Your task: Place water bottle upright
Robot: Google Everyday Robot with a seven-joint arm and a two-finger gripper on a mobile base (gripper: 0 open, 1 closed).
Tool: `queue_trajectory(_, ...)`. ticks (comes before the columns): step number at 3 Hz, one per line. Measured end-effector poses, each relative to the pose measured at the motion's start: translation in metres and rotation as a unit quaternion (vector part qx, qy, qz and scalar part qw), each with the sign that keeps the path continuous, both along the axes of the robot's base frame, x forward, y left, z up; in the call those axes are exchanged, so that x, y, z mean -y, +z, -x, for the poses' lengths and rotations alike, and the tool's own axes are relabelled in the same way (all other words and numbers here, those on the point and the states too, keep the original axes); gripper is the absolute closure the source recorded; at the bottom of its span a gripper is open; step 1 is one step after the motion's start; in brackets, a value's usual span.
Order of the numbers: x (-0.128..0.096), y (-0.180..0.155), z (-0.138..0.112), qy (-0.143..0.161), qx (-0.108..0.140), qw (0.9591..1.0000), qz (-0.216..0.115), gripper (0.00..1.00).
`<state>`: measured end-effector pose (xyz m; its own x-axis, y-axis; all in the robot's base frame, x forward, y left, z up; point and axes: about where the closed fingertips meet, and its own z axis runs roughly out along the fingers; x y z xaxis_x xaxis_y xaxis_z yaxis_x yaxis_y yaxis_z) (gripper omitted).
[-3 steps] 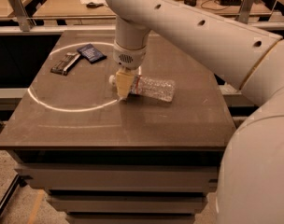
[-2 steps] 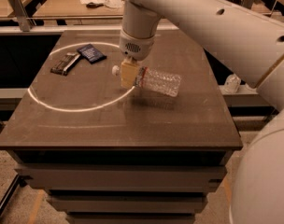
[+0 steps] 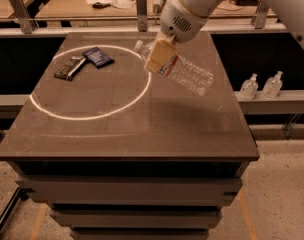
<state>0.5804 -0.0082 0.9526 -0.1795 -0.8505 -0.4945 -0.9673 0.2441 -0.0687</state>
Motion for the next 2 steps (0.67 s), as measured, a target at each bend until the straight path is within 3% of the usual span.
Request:
queue_trajectory(1,0.014,0.017,0.004,0.002,0.014,0.994,-0.109,1.0)
queue_trajectory(2,0.025,0.036,0.009,0.006,0.015,0.9738,-0.227,1.0)
